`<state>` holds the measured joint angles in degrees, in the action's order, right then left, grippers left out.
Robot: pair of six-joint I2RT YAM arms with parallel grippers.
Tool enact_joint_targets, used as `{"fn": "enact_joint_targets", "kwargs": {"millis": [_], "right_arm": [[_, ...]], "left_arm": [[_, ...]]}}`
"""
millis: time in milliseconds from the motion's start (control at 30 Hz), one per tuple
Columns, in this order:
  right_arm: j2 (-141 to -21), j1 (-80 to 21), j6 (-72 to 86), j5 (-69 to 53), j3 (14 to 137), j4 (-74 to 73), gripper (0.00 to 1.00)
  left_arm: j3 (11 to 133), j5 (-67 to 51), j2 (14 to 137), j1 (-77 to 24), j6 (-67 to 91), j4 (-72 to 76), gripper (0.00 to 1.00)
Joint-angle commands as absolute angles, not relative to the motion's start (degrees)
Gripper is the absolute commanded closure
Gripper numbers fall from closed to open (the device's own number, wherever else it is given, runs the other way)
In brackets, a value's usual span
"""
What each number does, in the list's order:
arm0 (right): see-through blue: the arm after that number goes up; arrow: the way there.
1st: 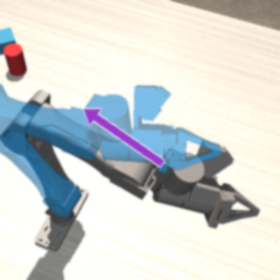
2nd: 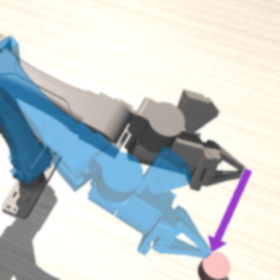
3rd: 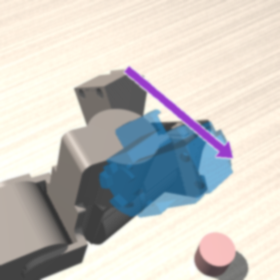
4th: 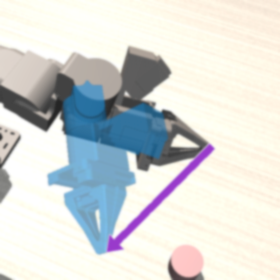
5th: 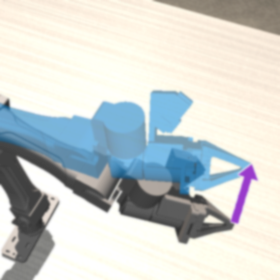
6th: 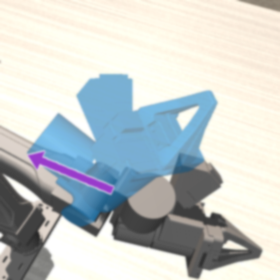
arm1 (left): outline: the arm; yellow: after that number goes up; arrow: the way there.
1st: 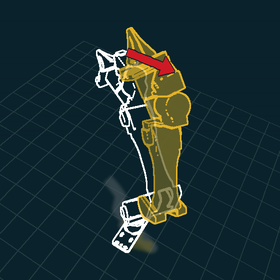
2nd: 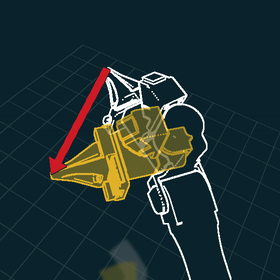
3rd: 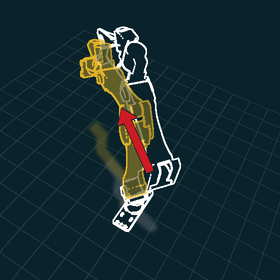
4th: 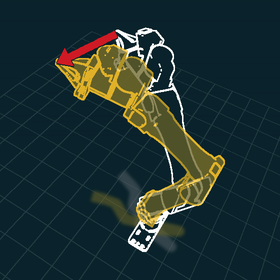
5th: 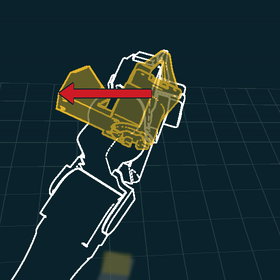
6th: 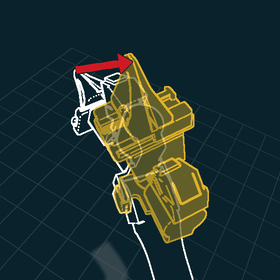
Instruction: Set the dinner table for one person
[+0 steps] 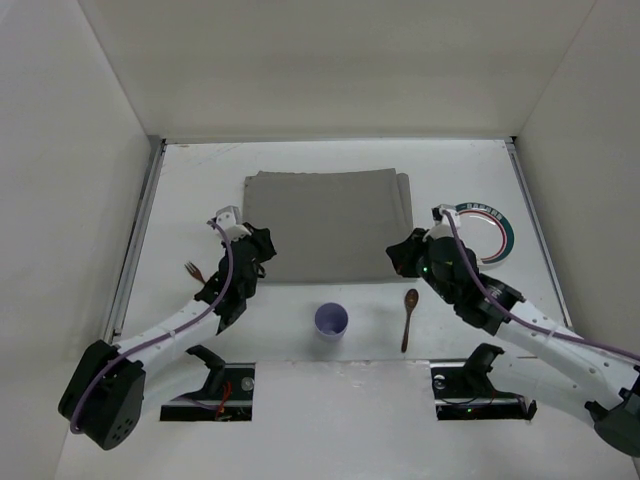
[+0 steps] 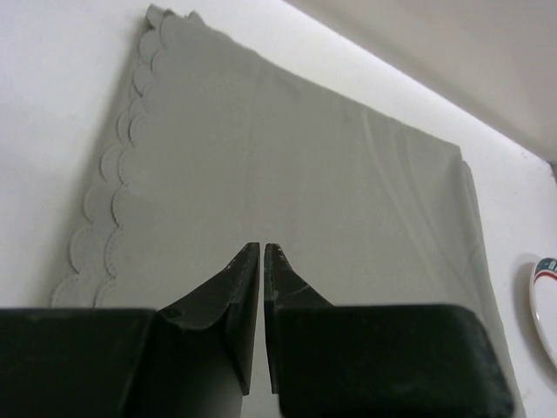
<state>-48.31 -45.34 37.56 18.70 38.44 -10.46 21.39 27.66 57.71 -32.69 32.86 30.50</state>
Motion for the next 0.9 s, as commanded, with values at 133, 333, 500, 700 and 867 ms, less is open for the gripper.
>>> {"fn": "enact_joint_targets", "kwargs": {"millis": [133,333,500,700,867], "right_arm": [[-45.88,-28.55,51.21,21.03,34.55,-11.01,0.89],[-49.04,-8.25,61.77,19.16,28.31,-3.78,0.66],[-52.99,5.56,62.31,23.19,24.7,-2.64,0.51],[-59.66,12.6,63.9,25.75,24.43,-0.27,0.5],[-64.68,16.65,64.6,22.86,24.34,2.55,0.5]], "left_arm": [[18.29,29.27,55.99,-31.86,31.11,40.78,0.92],[17.4,28.92,58.09,-32.39,31.81,42.45,0.89],[16.88,28.92,60.55,-31.69,32.96,43.77,0.8],[16.61,28.39,64.16,-29.4,34.8,44.47,0.63],[16.17,27.77,63.63,-28.61,35.51,44.47,0.57]]}}
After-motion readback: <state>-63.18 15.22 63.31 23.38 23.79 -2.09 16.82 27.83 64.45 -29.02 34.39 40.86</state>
